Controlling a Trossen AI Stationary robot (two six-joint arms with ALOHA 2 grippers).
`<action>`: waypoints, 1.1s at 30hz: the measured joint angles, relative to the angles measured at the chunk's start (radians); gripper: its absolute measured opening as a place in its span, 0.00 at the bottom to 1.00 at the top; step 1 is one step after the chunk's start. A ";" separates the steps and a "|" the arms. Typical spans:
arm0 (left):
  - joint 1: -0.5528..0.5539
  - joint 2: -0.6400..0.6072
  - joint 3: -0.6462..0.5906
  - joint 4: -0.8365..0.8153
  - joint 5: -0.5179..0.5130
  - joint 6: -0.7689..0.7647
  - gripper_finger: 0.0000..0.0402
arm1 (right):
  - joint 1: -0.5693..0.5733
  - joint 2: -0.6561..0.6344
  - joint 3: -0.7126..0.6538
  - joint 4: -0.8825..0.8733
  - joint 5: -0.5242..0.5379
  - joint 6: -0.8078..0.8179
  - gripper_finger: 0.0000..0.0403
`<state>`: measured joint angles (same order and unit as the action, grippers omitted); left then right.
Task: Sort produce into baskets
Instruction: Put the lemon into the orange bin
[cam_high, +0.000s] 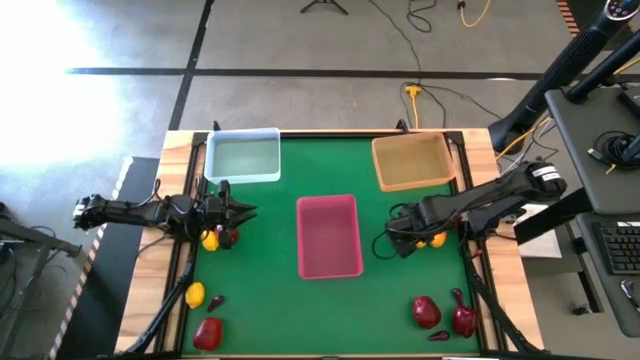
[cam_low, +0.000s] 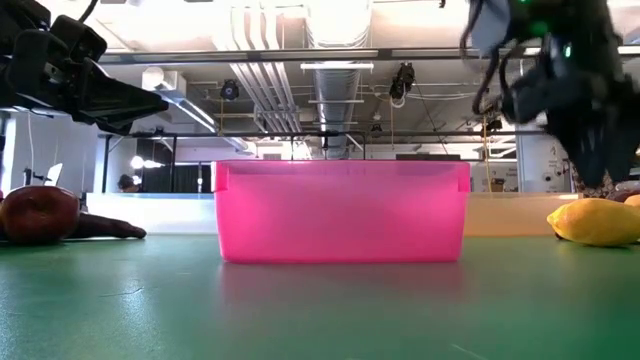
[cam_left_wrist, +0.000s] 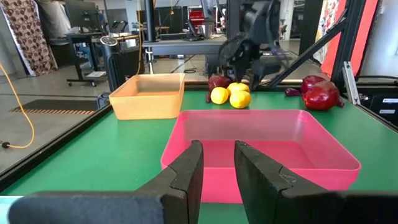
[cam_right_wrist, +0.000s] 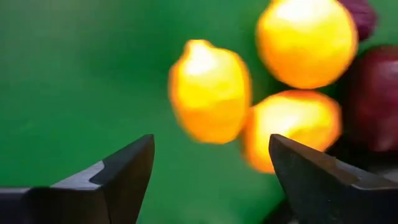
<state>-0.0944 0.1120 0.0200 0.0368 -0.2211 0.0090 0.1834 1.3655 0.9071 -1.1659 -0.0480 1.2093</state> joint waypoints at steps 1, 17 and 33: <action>0.000 0.000 0.000 0.000 0.000 0.000 0.19 | -0.010 0.008 -0.007 0.037 -0.010 -0.013 0.75; 0.000 0.000 0.000 0.000 0.000 0.000 0.19 | -0.093 0.173 -0.049 0.259 -0.030 -0.043 0.71; 0.000 0.000 0.000 0.000 0.000 0.000 0.19 | -0.121 0.114 -0.002 0.270 0.019 0.515 0.94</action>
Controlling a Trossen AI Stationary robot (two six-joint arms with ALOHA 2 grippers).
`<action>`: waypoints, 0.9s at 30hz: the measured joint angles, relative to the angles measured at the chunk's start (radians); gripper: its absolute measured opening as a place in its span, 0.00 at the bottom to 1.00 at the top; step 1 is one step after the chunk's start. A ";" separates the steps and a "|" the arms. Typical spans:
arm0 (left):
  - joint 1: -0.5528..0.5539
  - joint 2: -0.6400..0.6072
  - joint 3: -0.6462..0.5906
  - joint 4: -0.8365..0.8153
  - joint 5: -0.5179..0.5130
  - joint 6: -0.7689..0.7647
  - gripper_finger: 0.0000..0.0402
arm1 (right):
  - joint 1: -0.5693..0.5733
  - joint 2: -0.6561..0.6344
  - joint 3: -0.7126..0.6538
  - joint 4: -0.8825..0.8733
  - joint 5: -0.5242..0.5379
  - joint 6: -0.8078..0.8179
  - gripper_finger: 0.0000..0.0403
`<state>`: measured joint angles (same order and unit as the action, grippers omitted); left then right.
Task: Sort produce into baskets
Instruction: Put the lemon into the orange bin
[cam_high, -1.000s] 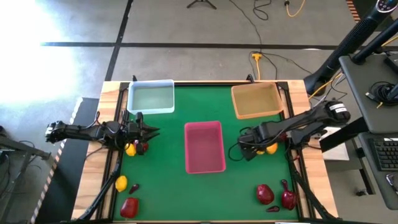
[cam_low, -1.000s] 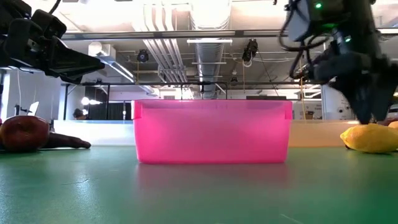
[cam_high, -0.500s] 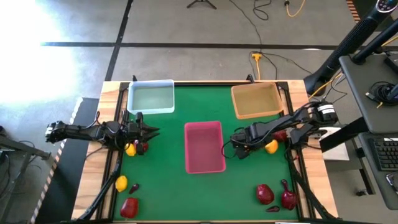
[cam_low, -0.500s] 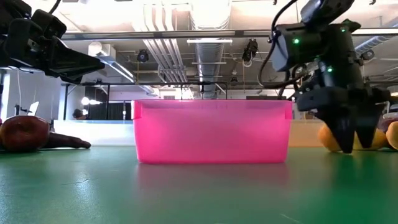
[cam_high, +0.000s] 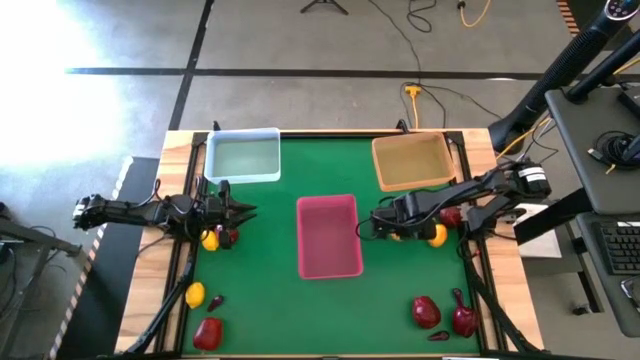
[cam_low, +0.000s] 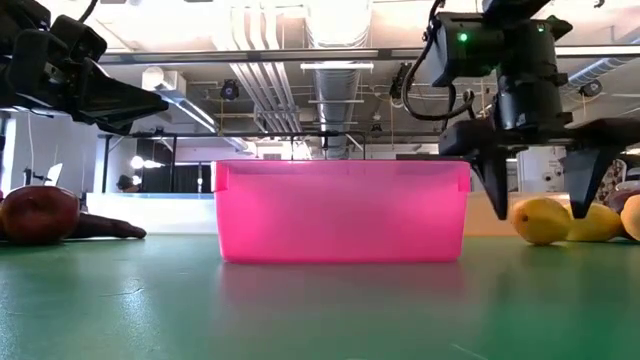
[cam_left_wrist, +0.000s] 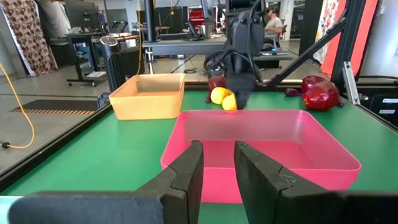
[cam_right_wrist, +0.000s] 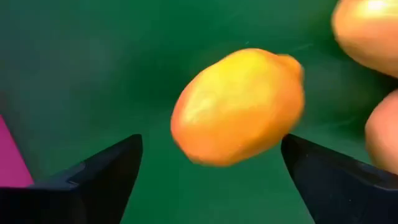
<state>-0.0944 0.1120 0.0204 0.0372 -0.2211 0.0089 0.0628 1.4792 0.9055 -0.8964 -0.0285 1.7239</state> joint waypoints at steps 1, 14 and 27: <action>0.000 0.000 0.000 0.000 0.000 0.000 0.19 | 0.000 0.003 -0.007 0.001 0.022 0.060 0.94; 0.000 0.000 0.000 0.000 0.000 0.000 0.19 | -0.005 0.052 -0.042 0.020 0.016 0.211 0.90; 0.000 0.000 0.000 0.000 0.000 0.000 0.19 | -0.051 0.019 0.025 -0.035 -0.090 -0.129 0.48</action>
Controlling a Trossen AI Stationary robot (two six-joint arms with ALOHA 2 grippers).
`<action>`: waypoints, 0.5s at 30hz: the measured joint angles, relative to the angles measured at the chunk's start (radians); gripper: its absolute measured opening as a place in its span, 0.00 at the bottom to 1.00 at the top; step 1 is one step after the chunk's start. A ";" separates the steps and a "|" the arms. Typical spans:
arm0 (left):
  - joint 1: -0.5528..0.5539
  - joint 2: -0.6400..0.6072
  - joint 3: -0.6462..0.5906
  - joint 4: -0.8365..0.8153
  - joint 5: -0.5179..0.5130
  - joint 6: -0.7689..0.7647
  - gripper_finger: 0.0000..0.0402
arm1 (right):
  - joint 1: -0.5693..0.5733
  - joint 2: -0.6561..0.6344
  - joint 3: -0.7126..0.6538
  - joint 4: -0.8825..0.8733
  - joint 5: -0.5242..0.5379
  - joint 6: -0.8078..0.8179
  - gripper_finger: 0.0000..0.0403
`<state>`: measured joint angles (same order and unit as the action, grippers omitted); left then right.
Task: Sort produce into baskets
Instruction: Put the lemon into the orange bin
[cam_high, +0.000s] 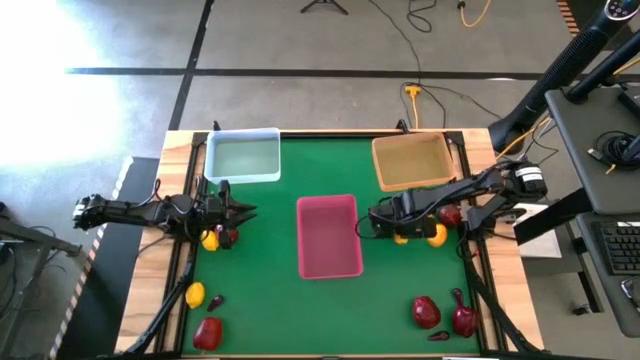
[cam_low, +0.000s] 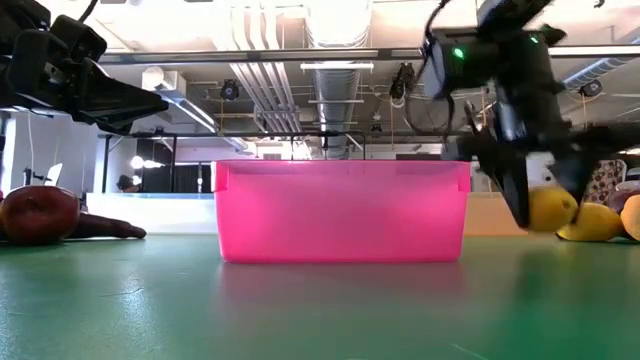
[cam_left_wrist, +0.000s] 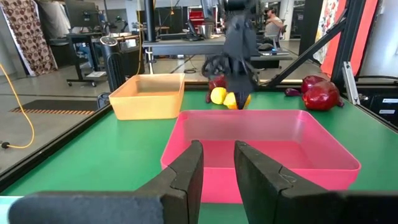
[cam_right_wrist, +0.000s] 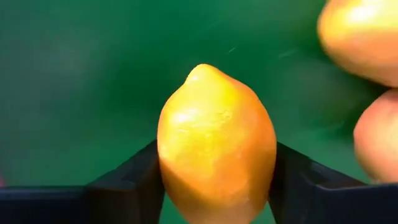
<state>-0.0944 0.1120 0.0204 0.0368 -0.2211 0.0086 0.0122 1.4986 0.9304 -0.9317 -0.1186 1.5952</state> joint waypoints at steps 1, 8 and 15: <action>0.000 0.000 0.000 0.000 0.000 0.000 0.19 | -0.017 -0.005 0.031 -0.024 -0.027 -0.025 0.47; 0.000 0.000 0.000 0.000 0.000 0.000 0.19 | -0.187 -0.010 0.349 -0.197 0.116 -0.308 0.48; 0.000 0.000 0.000 0.000 0.000 0.000 0.19 | -0.573 0.074 0.363 -0.191 0.197 -0.724 0.50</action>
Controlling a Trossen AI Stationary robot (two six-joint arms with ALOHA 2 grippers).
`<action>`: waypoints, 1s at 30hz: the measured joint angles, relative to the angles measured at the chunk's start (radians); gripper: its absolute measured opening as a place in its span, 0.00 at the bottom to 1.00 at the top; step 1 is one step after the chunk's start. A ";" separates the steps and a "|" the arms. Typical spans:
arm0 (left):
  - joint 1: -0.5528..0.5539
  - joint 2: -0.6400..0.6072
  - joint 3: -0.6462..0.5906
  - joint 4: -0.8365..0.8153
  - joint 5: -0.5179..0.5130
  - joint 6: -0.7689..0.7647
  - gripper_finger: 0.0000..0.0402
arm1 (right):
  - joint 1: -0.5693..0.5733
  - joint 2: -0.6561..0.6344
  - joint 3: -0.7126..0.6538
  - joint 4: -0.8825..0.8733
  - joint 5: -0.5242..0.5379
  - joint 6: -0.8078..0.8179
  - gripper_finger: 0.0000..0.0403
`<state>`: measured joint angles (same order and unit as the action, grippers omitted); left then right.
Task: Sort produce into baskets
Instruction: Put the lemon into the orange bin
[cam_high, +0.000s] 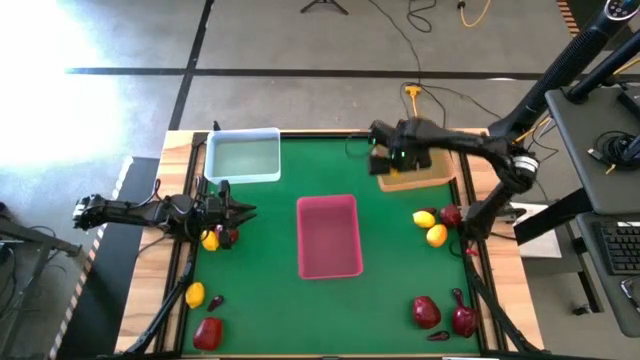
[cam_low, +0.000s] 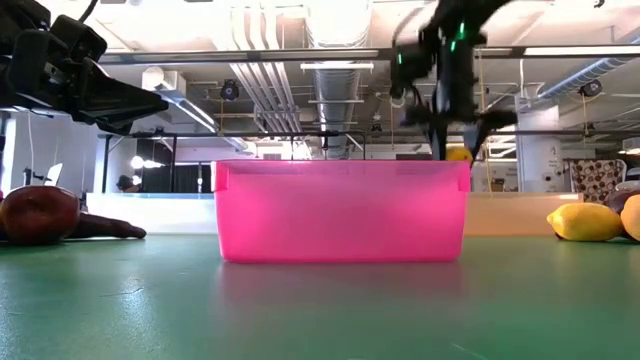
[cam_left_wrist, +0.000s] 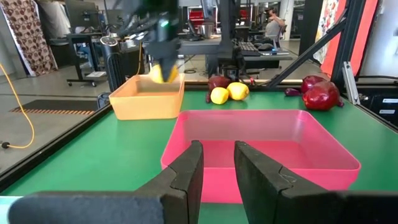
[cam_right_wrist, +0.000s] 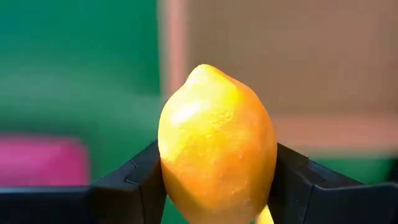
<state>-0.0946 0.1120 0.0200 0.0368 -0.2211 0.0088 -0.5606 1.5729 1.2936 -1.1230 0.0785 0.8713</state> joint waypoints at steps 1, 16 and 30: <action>0.000 0.000 0.000 0.000 0.000 0.000 0.19 | -0.043 0.020 -0.002 0.009 0.013 -0.044 0.50; 0.000 0.000 0.000 0.000 0.000 0.000 0.19 | -0.220 0.263 -0.004 0.289 -0.005 -0.285 0.53; 0.000 0.000 0.000 0.000 0.000 0.000 0.19 | -0.259 0.221 0.009 0.405 0.109 -0.265 0.80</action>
<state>-0.0944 0.1120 0.0200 0.0370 -0.2211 0.0090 -0.8199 1.7943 1.3024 -0.7184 0.1873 0.6066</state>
